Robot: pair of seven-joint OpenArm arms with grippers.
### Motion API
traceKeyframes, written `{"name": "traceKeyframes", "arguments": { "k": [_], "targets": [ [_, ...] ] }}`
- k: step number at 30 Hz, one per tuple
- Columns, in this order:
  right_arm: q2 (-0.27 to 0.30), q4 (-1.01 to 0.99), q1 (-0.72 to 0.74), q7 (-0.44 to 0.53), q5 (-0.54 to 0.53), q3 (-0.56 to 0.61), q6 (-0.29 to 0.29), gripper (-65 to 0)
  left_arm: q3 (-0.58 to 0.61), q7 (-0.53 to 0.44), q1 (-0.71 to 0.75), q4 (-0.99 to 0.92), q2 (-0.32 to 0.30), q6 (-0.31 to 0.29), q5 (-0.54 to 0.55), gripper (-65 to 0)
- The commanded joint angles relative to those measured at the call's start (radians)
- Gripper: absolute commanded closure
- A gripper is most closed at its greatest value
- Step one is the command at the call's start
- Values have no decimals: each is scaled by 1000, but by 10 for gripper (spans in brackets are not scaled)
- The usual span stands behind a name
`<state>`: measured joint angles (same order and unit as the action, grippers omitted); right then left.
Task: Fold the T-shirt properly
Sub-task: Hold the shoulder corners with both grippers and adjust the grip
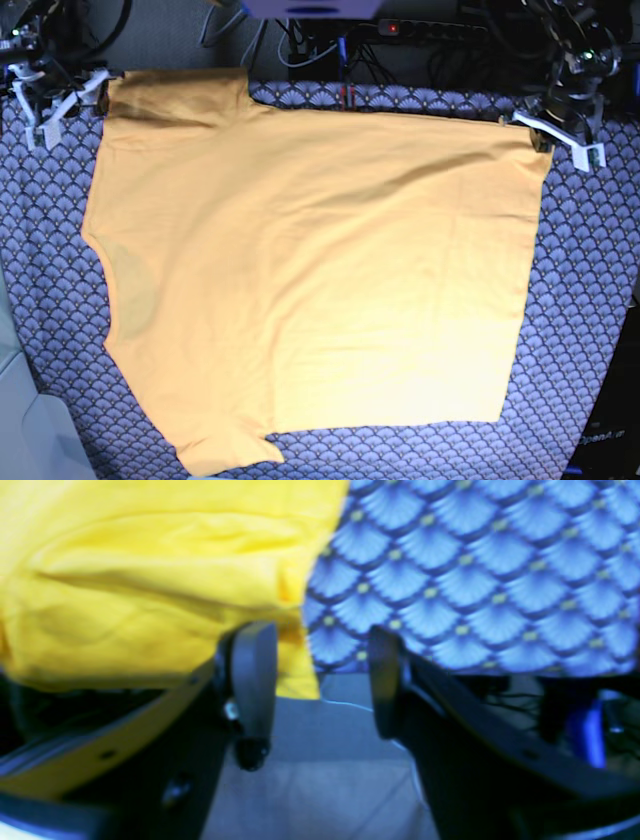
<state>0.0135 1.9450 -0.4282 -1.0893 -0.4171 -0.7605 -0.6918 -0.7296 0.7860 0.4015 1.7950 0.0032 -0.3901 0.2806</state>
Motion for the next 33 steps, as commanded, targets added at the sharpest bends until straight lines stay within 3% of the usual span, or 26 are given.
{"name": "traceKeyframes", "arguments": {
  "k": [1,8,33],
  "targets": [
    [12,14,-8,11,-7,-4,-6,-319,-3,-17,3,16,-9,-2,9,0],
    [-7,12,-24,5,-9,9,-6,-355,-3,-17,4,16,-9,-2,6,0],
    [30,-91,47,48,-9,82,-6,-355,-3,-17,18,16,-9,-2,4,0]
  ]
}}
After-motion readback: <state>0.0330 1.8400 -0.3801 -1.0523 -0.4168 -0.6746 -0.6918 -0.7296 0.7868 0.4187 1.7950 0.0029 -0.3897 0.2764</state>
